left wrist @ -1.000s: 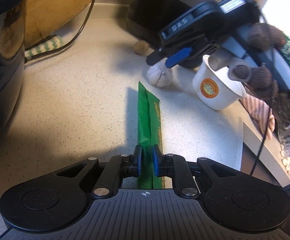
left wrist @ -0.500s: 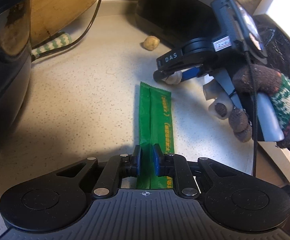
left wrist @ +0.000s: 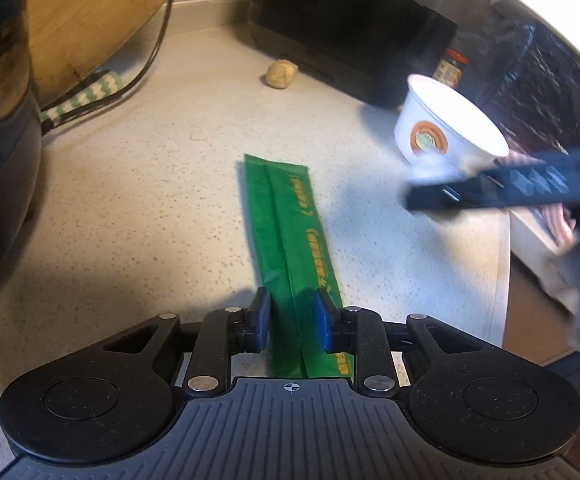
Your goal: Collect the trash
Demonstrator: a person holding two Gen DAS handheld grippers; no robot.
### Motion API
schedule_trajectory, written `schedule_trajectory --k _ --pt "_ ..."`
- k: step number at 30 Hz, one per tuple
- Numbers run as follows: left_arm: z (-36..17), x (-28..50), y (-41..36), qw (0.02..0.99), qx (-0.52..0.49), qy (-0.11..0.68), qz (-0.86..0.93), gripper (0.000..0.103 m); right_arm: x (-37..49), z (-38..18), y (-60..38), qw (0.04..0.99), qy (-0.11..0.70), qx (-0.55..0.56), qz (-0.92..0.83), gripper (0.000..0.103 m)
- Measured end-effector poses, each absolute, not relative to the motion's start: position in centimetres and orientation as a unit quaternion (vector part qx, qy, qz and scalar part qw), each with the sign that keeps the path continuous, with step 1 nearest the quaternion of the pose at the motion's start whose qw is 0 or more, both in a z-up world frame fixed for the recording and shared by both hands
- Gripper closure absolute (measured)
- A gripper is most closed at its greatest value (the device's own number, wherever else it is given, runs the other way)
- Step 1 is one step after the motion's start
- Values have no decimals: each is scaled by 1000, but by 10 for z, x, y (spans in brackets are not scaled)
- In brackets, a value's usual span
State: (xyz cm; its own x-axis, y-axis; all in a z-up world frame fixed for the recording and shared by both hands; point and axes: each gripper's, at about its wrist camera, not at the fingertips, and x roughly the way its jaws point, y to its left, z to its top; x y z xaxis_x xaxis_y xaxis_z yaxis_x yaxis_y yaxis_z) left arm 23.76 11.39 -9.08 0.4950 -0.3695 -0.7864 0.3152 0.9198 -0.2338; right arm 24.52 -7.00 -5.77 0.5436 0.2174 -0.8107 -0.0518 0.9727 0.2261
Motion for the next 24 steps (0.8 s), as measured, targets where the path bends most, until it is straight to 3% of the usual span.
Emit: schedule_trajectory --k 9,11,19,24 --pt "-93 239 98 871 19 456 -179 57 170 -70 -97 881 454 125 45 49" --pt "-90 239 99 870 19 458 -181 62 160 -73 -87 886 447 111 49 49" --pt "-80 230 85 867 20 456 -199 62 133 -90 -55 901 430 29 38 49" --pt "-84 224 63 872 73 445 -189 61 123 -99 -54 897 437 48 43 47"
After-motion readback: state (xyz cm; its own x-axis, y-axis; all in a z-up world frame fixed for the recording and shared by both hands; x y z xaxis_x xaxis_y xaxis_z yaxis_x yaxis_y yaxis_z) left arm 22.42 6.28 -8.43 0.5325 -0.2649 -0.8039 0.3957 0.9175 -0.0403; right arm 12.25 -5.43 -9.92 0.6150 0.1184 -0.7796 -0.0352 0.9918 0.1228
